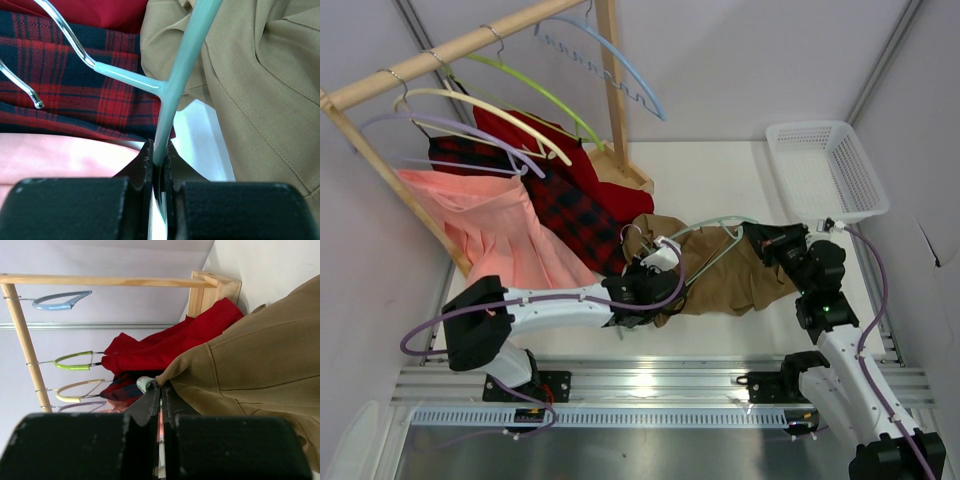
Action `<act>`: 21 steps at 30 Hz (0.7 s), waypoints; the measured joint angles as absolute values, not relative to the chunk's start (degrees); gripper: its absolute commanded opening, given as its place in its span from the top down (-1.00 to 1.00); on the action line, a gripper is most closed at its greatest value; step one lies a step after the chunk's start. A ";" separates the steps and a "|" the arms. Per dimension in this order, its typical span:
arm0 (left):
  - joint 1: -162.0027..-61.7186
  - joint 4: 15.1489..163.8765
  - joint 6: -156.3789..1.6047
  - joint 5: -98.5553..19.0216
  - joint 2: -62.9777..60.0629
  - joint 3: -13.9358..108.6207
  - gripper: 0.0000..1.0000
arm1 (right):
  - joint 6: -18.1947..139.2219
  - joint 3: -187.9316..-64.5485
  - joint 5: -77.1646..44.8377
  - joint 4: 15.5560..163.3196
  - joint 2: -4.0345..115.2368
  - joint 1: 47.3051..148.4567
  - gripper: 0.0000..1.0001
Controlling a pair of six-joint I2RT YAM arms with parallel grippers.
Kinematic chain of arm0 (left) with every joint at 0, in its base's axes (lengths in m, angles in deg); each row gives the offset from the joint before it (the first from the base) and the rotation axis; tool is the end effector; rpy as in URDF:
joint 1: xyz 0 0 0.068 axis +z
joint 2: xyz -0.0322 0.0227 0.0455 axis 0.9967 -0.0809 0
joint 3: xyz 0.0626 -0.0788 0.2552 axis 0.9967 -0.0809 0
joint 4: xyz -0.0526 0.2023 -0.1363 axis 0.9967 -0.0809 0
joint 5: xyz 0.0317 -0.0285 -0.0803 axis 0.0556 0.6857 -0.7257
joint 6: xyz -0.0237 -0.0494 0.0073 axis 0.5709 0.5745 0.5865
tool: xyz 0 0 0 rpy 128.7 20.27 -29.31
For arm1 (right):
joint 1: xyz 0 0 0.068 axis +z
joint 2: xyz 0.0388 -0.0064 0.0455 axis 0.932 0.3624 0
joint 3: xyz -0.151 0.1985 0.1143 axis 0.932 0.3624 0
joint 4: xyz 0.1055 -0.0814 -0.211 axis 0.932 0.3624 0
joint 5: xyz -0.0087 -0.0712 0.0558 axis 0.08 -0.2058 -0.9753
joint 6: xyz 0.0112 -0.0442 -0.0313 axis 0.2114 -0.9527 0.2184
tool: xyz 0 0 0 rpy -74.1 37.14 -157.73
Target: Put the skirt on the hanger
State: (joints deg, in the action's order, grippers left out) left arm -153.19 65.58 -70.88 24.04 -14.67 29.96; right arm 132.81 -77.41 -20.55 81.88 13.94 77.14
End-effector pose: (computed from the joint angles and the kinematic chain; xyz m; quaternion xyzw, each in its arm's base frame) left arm 0.1396 -0.2603 0.2209 0.2307 0.8248 0.1478 0.4945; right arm 0.1620 0.0318 0.2791 0.3692 0.6418 0.5178 0.4286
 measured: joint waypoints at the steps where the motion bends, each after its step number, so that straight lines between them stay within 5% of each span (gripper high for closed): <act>1: -153.06 65.52 -70.86 23.96 -14.67 29.96 1.00 | 132.42 -77.44 -20.55 81.88 13.90 77.22 1.00; 21: -153.28 65.80 -71.03 26.23 -14.91 29.46 1.00 | 137.03 -77.96 -21.04 80.83 16.41 77.49 1.00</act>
